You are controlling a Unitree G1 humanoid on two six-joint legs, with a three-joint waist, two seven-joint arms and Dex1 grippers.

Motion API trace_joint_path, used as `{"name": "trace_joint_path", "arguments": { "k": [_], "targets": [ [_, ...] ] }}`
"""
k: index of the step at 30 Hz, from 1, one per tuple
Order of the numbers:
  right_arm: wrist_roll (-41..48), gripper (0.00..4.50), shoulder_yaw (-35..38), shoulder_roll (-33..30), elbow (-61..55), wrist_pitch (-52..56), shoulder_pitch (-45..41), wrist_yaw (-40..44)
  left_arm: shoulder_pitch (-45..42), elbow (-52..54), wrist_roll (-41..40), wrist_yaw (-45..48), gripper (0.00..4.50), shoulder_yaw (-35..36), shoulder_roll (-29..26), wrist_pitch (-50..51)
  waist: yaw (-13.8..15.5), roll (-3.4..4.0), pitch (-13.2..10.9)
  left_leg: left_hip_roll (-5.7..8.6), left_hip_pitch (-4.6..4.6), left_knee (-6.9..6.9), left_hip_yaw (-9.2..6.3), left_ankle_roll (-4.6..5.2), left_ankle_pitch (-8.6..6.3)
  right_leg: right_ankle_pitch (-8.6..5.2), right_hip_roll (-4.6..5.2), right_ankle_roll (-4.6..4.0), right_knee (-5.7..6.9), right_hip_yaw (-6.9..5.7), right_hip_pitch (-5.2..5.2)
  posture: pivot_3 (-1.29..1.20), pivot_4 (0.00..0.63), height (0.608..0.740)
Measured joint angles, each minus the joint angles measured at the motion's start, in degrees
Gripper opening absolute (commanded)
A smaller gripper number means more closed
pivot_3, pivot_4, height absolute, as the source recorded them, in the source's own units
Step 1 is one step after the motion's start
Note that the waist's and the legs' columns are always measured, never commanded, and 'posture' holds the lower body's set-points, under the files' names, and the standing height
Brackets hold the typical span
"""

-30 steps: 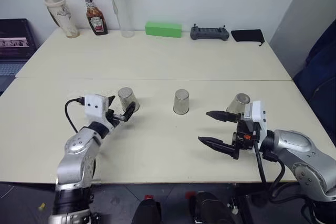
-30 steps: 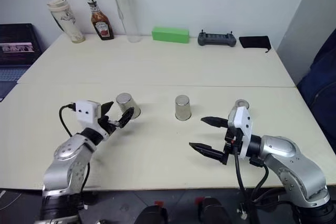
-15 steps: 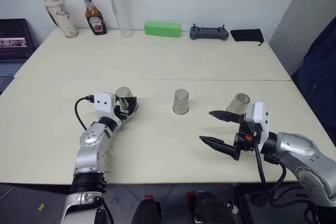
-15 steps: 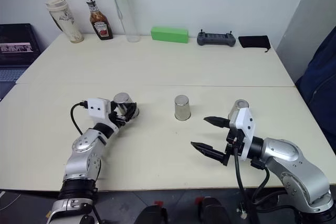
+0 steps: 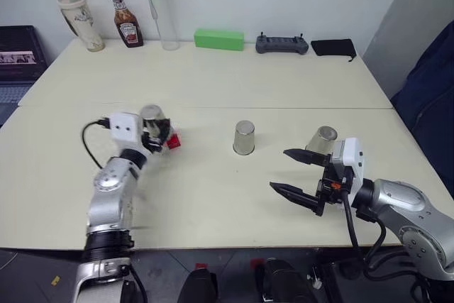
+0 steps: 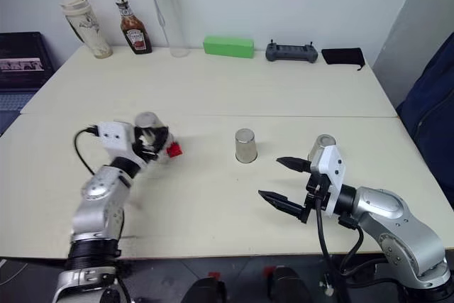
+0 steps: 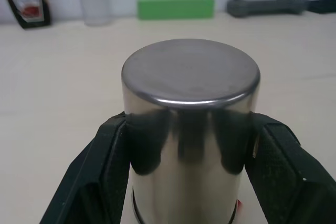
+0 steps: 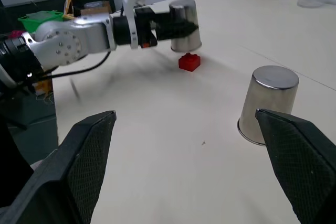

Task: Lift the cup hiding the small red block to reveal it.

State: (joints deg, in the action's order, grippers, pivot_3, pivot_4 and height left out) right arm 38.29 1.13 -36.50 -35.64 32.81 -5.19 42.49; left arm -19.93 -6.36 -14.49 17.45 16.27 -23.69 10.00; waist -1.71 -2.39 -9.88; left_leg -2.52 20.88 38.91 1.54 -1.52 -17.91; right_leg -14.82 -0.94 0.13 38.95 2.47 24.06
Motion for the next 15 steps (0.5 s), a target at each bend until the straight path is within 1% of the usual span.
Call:
{"name": "trace_joint_path", "arguments": {
  "k": [1,5,9,14,15],
  "targets": [
    [0.0,4.5,0.0,0.0,0.0,-0.1,0.1,0.0,0.0,0.3,0.0,-1.0,2.75,1.1,-0.7,0.9,0.1,0.0,0.0,0.02,-0.01,0.0,0.0,0.0,0.0,0.0,0.01,0.0,0.0,0.01,-0.01,0.0,0.15,0.74],
    [0.0,4.5,0.0,0.2,0.0,-0.4,0.1,0.1,0.8,-1.3,0.3,-2.3,2.75,1.9,-0.9,2.1,0.1,0.0,0.0,0.06,0.0,0.01,0.02,0.0,0.0,0.01,0.03,0.01,0.0,0.01,-0.01,0.0,0.15,0.74],
    [0.0,4.5,0.0,0.2,0.1,-0.4,0.1,0.1,1.3,-6.0,1.1,-2.2,2.75,1.4,-0.7,1.5,0.1,0.0,0.0,0.05,0.01,0.01,0.0,0.0,0.0,0.01,0.03,0.01,-0.01,-0.02,0.0,0.0,0.15,0.74],
    [0.0,4.5,0.0,0.2,0.1,-0.4,0.2,-0.1,-1.1,-14.3,2.4,-1.7,2.75,0.3,0.0,-5.3,0.4,-0.01,0.0,0.05,-0.02,0.02,-0.03,-0.01,0.01,0.01,0.03,0.01,0.01,-0.05,-0.03,0.0,0.15,0.74],
    [0.0,4.5,0.0,0.2,0.1,-0.4,0.2,-0.1,-1.4,-15.3,2.6,-1.7,3.1,0.3,0.1,-6.3,0.3,-0.01,0.0,0.05,-0.04,0.02,-0.01,-0.01,0.01,0.02,0.03,0.02,0.02,-0.03,-0.05,0.0,0.15,0.74]
  ]
}}
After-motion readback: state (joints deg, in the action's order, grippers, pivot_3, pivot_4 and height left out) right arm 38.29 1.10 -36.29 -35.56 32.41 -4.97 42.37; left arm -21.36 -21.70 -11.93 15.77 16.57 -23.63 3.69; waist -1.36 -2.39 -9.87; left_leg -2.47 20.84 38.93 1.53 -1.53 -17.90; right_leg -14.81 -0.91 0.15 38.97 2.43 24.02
